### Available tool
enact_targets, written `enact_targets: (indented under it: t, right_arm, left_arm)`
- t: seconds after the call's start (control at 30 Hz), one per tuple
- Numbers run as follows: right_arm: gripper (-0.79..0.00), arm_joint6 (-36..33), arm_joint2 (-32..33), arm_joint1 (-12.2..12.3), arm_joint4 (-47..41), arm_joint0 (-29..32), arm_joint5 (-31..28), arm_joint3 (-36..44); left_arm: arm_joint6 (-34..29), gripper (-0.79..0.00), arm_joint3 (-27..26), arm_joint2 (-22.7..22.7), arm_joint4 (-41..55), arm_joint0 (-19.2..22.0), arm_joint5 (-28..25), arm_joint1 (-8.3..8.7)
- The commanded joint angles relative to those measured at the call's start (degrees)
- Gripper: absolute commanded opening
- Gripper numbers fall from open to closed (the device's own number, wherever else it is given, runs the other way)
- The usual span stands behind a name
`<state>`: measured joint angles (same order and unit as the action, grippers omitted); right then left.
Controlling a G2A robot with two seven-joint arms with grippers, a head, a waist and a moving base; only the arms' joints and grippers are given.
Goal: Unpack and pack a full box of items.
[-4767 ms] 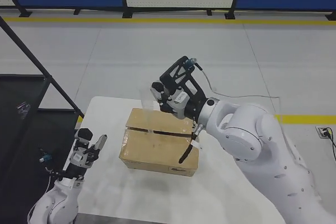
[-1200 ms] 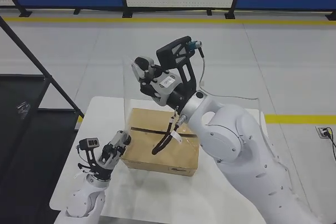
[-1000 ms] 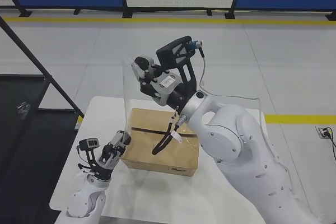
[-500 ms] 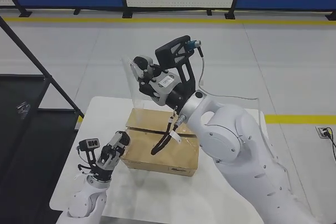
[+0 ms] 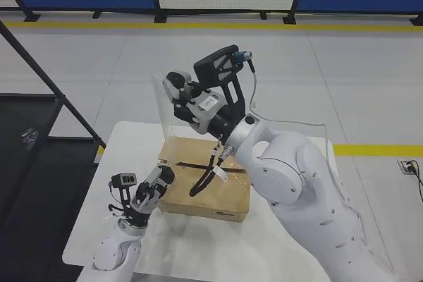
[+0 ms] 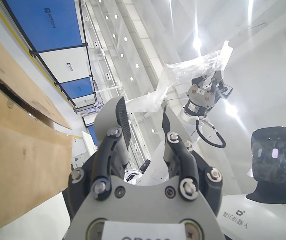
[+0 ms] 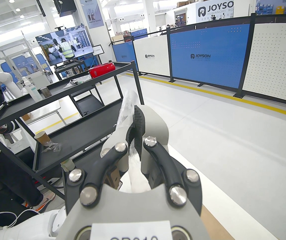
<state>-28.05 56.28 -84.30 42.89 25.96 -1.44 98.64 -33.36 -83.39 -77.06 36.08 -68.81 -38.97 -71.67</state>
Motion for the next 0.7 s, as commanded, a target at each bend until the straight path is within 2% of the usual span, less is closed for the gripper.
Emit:
enact_targets:
  t: [0.0,0.37,0.67]
  right_arm:
    - [-0.785,0.0,0.0,-0.1,0.1,0.0,0.0,-0.1]
    - [-0.785,-0.4,0.3,-0.5,0.1,0.0,-0.5,-0.5]
    - [-0.785,-0.6,0.7,-0.7,0.5,0.4,-0.5,-0.5]
  left_arm:
    - [-0.1,-0.434,0.4,0.4,0.5,0.4,0.3,-0.13]
    - [-0.4,-0.422,2.7,1.7,2.5,2.7,0.1,-0.78]
    - [-2.2,-0.446,3.2,1.3,6.1,3.2,-1.3,-1.10]
